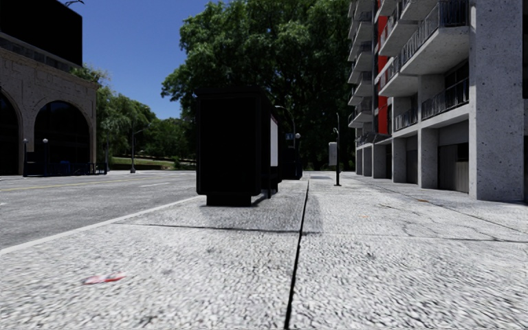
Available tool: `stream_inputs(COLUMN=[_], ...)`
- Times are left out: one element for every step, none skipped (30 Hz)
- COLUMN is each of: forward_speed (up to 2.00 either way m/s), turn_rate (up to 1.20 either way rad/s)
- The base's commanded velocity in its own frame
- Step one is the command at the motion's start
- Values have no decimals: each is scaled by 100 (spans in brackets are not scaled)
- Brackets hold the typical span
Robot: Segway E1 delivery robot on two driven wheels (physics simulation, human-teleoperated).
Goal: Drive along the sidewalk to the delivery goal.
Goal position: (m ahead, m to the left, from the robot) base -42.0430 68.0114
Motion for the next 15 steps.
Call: stream_inputs(forward_speed=[93, 93, 94, 95, 97, 99, 99, 100, 103, 108, 108, 115, 116, 119, 125], turn_rate=[-50, -50, -50, -50, -50, -50, -50, -50, -50, -50, -50, -50, -50, -49, -43])
